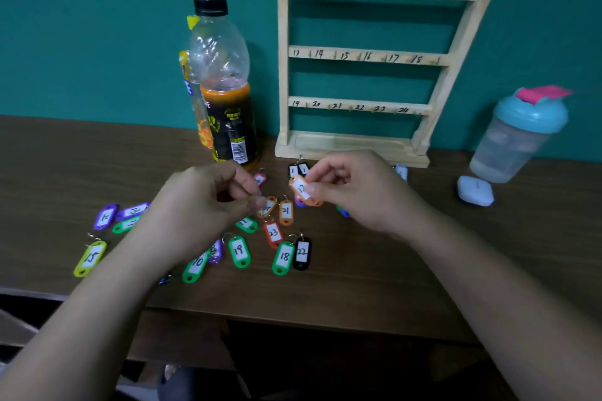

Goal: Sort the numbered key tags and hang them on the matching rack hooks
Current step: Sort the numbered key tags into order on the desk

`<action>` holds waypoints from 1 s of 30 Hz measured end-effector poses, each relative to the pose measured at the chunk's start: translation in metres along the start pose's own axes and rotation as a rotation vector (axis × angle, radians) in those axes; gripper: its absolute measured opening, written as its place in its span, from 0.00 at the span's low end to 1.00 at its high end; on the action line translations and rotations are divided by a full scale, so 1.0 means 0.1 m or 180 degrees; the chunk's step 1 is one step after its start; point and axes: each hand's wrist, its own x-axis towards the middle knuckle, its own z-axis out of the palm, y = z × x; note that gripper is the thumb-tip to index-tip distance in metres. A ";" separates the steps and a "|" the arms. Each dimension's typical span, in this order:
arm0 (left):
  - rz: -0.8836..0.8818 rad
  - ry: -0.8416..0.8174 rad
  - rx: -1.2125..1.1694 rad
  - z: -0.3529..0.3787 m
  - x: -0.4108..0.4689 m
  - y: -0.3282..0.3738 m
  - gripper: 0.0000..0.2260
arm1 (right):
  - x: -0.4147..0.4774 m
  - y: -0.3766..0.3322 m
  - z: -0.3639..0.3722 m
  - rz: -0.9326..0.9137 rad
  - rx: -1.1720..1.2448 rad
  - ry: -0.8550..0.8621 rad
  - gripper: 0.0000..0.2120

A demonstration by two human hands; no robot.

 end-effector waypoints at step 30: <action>-0.0126 -0.0195 0.0509 0.04 0.11 -0.06 0.05 | -0.29 0.85 -0.76 0.1079 -0.1480 0.0511 0.07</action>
